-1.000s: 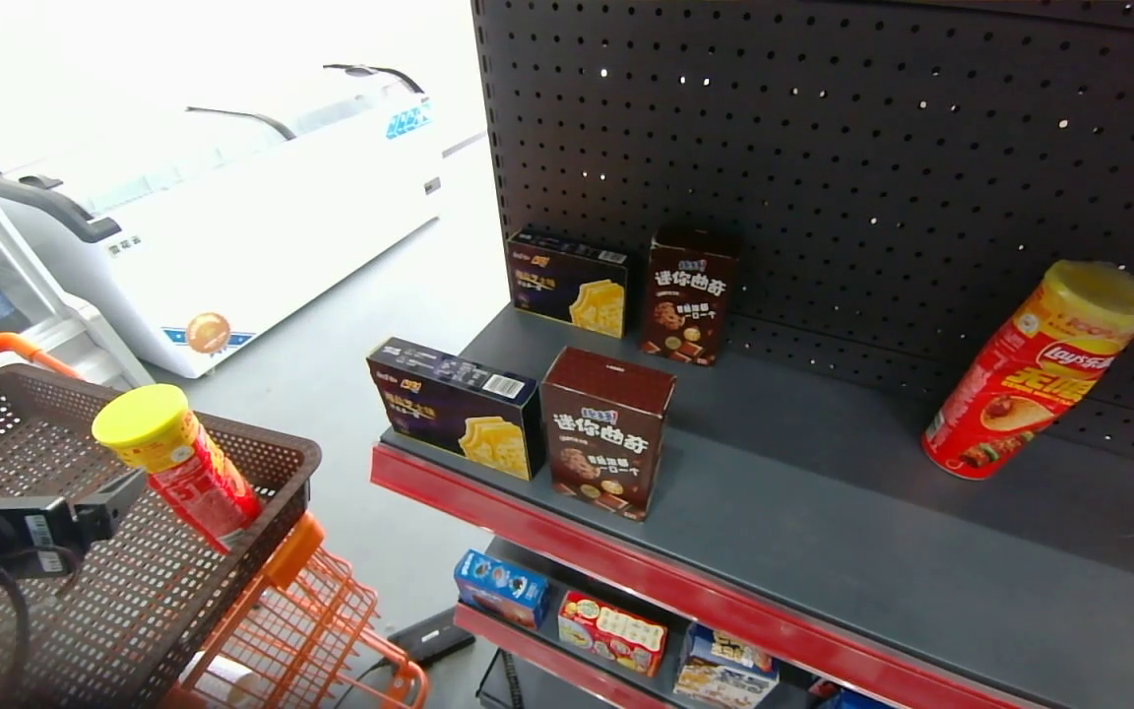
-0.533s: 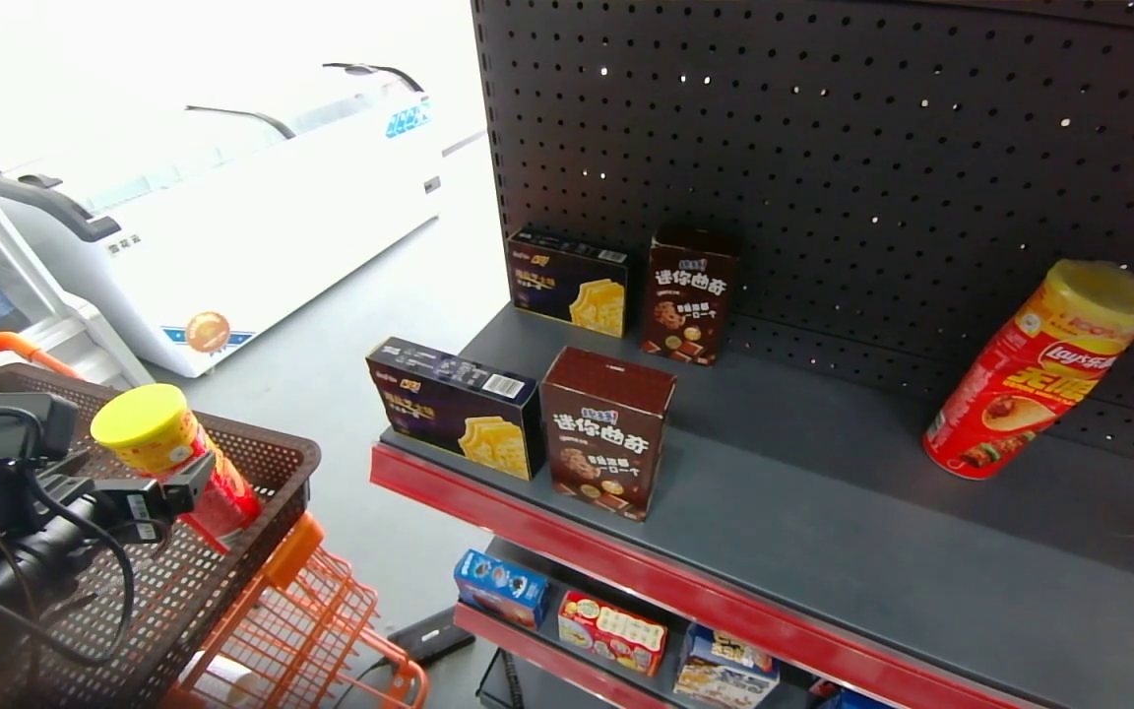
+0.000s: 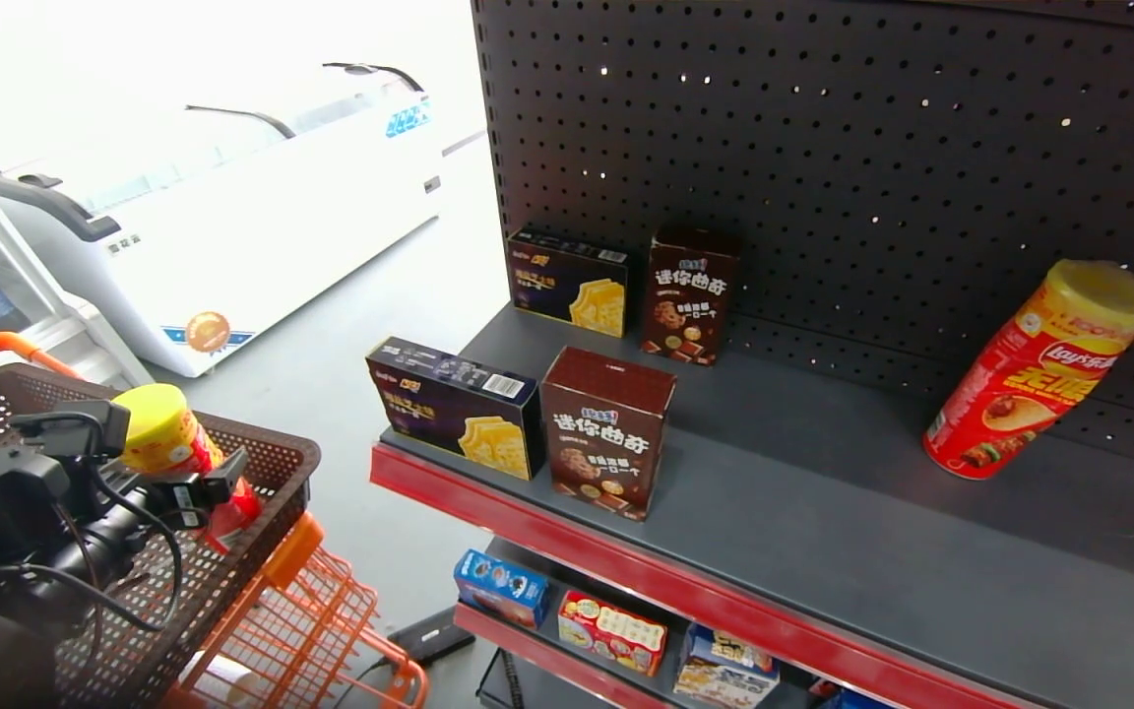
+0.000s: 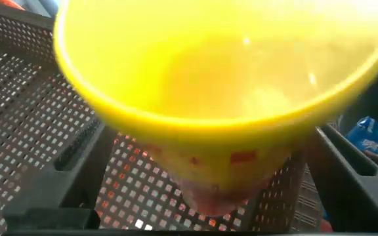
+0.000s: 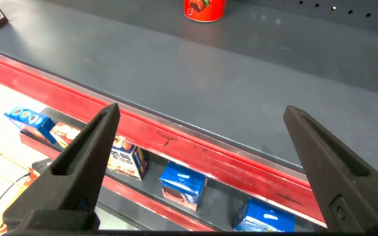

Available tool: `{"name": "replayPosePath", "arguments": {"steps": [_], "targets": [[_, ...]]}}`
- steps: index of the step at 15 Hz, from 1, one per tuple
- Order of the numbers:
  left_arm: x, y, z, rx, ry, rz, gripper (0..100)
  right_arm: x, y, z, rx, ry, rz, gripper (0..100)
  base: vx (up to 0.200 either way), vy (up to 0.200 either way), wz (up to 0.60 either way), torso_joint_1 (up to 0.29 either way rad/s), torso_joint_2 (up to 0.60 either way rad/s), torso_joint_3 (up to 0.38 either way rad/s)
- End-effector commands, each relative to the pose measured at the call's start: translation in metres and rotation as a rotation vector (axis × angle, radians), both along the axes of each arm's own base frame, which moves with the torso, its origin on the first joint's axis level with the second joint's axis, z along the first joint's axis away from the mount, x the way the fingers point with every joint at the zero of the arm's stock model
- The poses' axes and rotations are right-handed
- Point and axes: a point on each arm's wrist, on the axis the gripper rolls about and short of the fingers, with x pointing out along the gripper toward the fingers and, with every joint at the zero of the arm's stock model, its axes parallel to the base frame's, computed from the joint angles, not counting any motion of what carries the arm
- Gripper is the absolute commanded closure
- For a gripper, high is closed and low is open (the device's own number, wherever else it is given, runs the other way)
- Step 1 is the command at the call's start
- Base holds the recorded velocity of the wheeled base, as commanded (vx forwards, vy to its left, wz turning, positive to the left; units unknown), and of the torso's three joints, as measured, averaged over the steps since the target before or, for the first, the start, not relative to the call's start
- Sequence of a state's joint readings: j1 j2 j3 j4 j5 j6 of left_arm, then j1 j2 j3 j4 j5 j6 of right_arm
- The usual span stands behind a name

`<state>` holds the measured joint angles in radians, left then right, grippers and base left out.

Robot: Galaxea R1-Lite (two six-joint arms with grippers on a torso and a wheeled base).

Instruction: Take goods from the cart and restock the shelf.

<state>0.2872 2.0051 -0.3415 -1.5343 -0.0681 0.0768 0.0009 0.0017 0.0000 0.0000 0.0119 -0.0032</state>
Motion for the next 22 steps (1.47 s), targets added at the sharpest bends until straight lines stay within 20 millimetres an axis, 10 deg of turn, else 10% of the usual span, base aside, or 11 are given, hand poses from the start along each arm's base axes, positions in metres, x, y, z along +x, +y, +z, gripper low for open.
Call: {"name": "replayPosePath", "arguments": {"steps": [1, 2, 3, 11, 16, 22], "targets": [[0.012, 0.004, -0.009, -0.001, 0.001, 0.000, 0, 0.000, 0.000, 0.000, 0.000, 0.001, 0.001, 0, 0.000, 0.000, 0.00, 0.000, 0.00, 0.000], [0.016, 0.005, -0.011, 0.001, -0.011, -0.001, 0, 0.000, 0.000, 0.000, 0.000, 0.001, 0.001, 0, 0.000, 0.000, 0.00, 0.000, 0.00, 0.000], [0.017, 0.005, -0.011, 0.002, -0.013, -0.001, 100, 0.000, 0.000, 0.000, 0.000, 0.001, 0.001, 0, 0.000, 0.000, 0.00, 0.000, 0.00, 0.000], [0.030, 0.008, -0.005, 0.027, -0.060, -0.005, 100, 0.000, 0.000, 0.000, 0.000, 0.001, 0.001, 0, 0.000, 0.000, 0.00, 0.000, 0.00, 0.000], [0.025, -0.001, 0.083, 0.087, -0.240, -0.047, 100, 0.000, 0.000, 0.000, 0.000, 0.001, 0.001, 0, 0.000, 0.000, 0.00, 0.000, 0.00, 0.000], [-0.004, -0.043, 0.124, 0.073, -0.289, -0.211, 100, 0.000, 0.000, 0.000, 0.000, 0.001, 0.001, 0, 0.000, 0.000, 0.00, 0.000, 0.00, 0.000]]}}
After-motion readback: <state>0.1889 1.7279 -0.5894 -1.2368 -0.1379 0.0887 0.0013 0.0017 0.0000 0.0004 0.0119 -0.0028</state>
